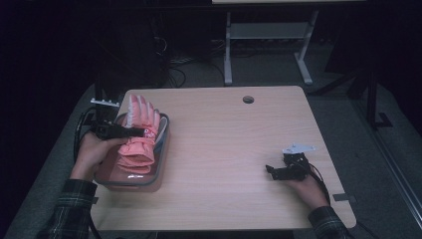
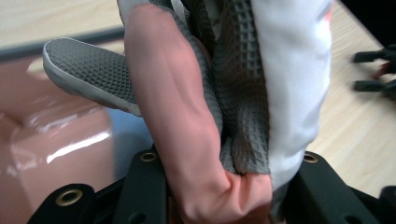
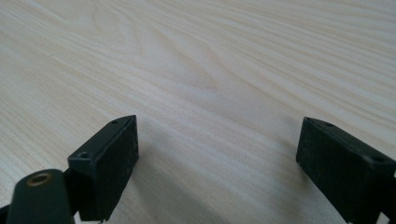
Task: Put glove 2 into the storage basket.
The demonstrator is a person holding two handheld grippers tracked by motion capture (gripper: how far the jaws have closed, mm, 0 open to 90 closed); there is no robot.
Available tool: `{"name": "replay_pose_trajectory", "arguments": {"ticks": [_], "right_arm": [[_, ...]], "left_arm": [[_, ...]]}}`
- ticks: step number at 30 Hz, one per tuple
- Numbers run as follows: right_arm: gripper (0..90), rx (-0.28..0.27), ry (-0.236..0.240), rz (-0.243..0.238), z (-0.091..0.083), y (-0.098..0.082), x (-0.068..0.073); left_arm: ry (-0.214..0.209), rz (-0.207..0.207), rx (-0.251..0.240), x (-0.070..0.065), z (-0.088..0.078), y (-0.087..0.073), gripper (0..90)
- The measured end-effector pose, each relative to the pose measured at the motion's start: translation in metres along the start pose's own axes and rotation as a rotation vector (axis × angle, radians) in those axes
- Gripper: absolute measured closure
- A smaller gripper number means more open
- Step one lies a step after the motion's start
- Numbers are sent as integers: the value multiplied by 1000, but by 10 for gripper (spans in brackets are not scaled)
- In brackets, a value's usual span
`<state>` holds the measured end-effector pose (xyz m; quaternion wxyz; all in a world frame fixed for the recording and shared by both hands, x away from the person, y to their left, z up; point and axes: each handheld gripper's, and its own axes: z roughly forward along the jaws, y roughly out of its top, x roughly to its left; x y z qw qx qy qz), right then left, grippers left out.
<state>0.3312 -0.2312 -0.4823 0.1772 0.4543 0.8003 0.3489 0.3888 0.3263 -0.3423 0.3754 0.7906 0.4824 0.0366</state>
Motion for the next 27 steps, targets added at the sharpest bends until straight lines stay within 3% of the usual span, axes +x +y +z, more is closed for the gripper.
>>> {"name": "replay_pose_trajectory", "arguments": {"ticks": [5, 9, 11, 18, 22, 25, 27], "right_arm": [[125, 0, 0, 0, 0, 0, 0], [126, 0, -1, 1, 0, 0, 0], [126, -1, -1, 0, 0, 0, 0], [126, 0, -1, 0, 0, 0, 0], [126, 0, -1, 0, 0, 0, 0], [126, -1, -1, 0, 0, 0, 0], [126, -1, -1, 0, 0, 0, 0]], "left_arm": [[16, -22, 48, 11, 23, -12, 617], [29, -17, 116, 16, 43, -20, 613], [33, -28, 124, 18, 51, -23, 611], [22, -36, 105, 23, 52, -29, 596], [1, -58, 79, 26, 50, -29, 442], [25, -52, 51, 25, 47, -29, 260], [29, -42, 51, 24, 44, -28, 190]]}}
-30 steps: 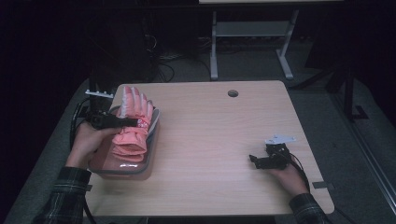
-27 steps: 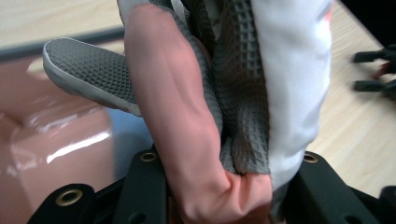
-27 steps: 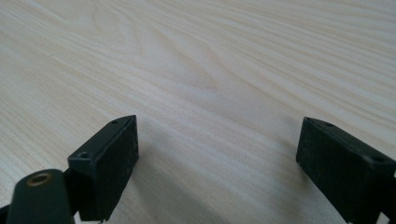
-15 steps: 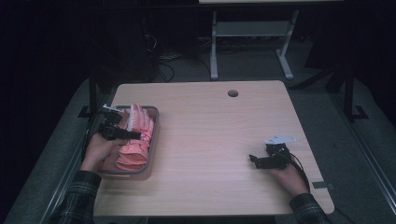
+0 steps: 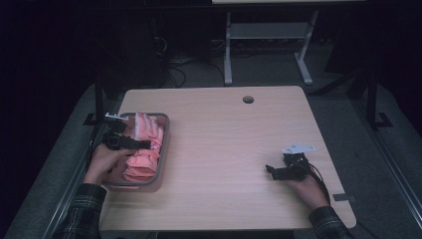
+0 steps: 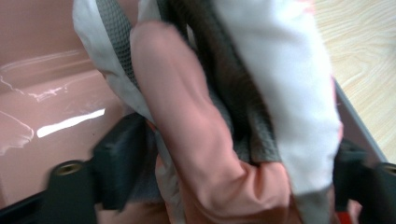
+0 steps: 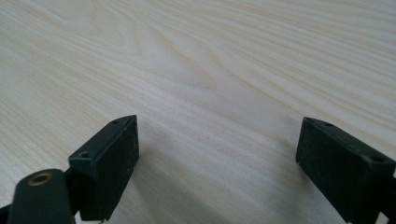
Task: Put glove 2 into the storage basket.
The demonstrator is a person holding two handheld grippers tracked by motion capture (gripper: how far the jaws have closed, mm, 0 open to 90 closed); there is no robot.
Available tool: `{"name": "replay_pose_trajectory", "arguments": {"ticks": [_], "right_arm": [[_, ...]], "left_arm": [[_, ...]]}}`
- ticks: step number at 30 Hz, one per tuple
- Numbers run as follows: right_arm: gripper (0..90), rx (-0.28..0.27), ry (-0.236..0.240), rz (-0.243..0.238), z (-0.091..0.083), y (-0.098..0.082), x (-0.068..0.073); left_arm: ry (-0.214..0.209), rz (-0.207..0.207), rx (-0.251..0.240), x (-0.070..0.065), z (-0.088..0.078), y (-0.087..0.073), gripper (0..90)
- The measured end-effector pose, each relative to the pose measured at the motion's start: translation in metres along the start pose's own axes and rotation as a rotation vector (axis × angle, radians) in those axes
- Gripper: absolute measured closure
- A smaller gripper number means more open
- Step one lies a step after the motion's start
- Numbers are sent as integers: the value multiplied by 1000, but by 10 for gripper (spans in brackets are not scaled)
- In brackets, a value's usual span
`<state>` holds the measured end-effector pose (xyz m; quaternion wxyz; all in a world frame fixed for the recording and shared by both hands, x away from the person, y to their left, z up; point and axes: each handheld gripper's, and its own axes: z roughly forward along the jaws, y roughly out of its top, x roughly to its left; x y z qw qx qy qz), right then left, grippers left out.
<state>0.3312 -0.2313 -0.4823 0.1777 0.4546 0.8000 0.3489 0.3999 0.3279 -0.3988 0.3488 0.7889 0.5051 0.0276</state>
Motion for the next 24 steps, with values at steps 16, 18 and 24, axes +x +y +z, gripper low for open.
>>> {"name": "replay_pose_trajectory", "arguments": {"ticks": [16, 18, 24], "right_arm": [[126, 0, 0, 0, 0, 0, 0], [126, 0, 0, 0, 0, 0, 0], [126, 0, 0, 0, 0, 0, 0]], "left_arm": [[82, 70, -102, -10, -46, 10, 132], [84, 79, -115, -12, -52, 12, 132], [71, 126, -147, -26, -63, 20, 133]]}}
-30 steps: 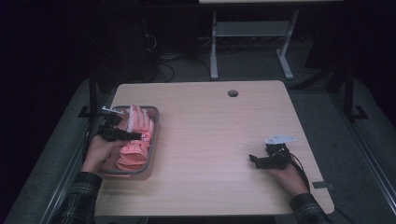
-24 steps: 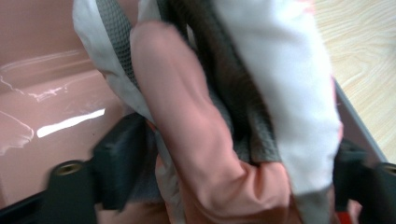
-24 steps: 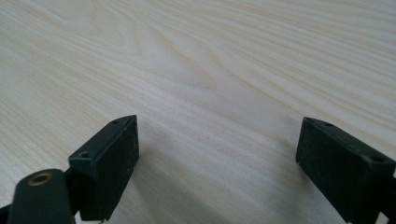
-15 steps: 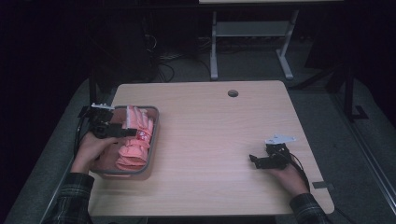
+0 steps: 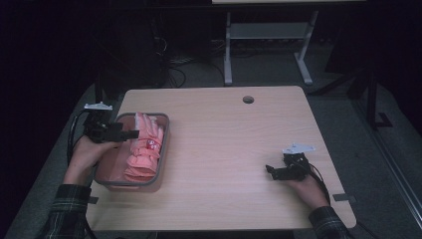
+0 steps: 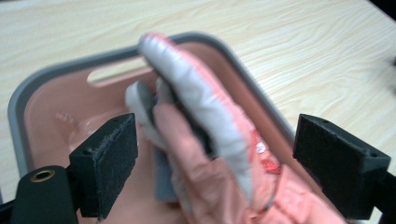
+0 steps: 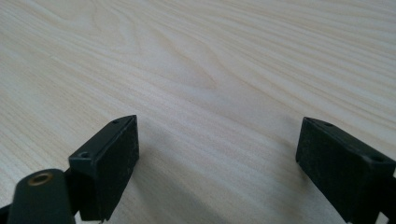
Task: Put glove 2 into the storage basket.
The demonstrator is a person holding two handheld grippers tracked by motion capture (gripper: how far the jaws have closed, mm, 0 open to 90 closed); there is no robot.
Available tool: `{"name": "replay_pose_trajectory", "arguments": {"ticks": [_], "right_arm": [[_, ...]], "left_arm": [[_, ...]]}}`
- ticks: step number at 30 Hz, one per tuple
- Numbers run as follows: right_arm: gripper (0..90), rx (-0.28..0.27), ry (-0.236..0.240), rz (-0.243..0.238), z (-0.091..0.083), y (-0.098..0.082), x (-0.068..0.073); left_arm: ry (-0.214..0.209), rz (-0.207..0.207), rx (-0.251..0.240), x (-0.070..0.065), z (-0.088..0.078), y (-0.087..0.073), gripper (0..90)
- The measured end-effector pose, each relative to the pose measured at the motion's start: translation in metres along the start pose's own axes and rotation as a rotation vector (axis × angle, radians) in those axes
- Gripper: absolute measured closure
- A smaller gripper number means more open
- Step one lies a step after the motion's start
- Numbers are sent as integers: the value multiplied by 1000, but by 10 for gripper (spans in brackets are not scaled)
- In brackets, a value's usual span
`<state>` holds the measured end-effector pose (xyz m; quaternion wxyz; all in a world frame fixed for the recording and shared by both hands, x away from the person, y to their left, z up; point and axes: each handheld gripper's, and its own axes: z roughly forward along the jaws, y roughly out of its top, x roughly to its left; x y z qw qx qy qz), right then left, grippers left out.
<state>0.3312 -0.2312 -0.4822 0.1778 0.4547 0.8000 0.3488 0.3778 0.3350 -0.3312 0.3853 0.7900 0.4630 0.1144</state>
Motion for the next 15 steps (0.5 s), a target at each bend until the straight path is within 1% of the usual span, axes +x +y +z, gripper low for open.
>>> {"name": "replay_pose_trajectory", "arguments": {"ticks": [3, 6, 10, 15], "right_arm": [[126, 0, 0, 0, 0, 0, 0], [126, 0, 0, 0, 0, 0, 0], [126, -2, -1, -3, 0, 0, 0], [126, 0, 0, 0, 0, 0, 0]], "left_arm": [[-16, 23, -27, -10, -2, 7, 133], [-42, 48, -53, -23, 0, 14, 134], [-78, 89, -60, -42, 7, 21, 134], [-116, 134, -69, -68, 18, 28, 134]]}}
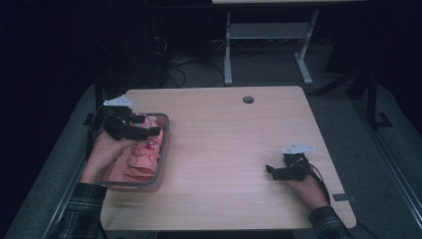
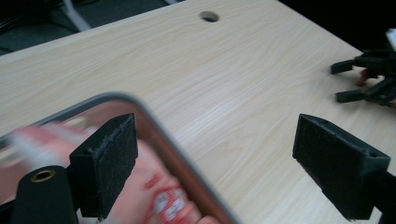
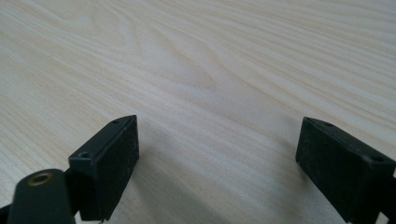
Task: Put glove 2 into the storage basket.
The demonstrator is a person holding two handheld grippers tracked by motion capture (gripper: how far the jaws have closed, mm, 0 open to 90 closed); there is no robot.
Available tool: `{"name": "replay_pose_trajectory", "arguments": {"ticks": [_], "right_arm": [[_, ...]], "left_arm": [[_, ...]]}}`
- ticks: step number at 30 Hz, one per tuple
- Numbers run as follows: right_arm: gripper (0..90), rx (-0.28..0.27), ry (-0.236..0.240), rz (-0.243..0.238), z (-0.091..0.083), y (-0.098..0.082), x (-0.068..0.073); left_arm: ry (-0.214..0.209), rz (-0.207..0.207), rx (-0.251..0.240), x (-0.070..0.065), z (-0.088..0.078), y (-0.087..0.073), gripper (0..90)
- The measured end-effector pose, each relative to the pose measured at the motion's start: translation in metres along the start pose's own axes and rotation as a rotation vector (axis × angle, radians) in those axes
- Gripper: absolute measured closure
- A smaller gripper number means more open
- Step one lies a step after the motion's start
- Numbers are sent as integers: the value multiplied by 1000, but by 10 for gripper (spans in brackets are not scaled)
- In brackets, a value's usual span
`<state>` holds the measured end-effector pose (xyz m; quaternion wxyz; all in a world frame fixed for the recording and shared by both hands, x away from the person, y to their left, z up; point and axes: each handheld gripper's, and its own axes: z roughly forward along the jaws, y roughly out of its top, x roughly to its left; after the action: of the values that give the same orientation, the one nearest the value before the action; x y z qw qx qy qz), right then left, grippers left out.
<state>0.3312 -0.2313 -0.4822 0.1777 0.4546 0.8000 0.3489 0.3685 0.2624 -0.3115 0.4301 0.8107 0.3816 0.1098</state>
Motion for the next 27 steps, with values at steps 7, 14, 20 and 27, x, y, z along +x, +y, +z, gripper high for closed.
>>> {"name": "replay_pose_trajectory", "arguments": {"ticks": [7, 14, 20, 27], "right_arm": [[127, 0, 0, 0, 0, 0, 0], [126, 0, 0, 0, 0, 0, 0], [126, 1, 0, 1, 0, 0, 0], [127, 0, 0, 1, 0, 0, 0]], "left_arm": [[-39, 46, 13, -32, 24, 7, 140], [-81, 83, 24, -60, 49, 5, 140], [-108, 134, 35, -84, 73, -3, 142], [-126, 165, 41, -100, 95, -16, 142]]}}
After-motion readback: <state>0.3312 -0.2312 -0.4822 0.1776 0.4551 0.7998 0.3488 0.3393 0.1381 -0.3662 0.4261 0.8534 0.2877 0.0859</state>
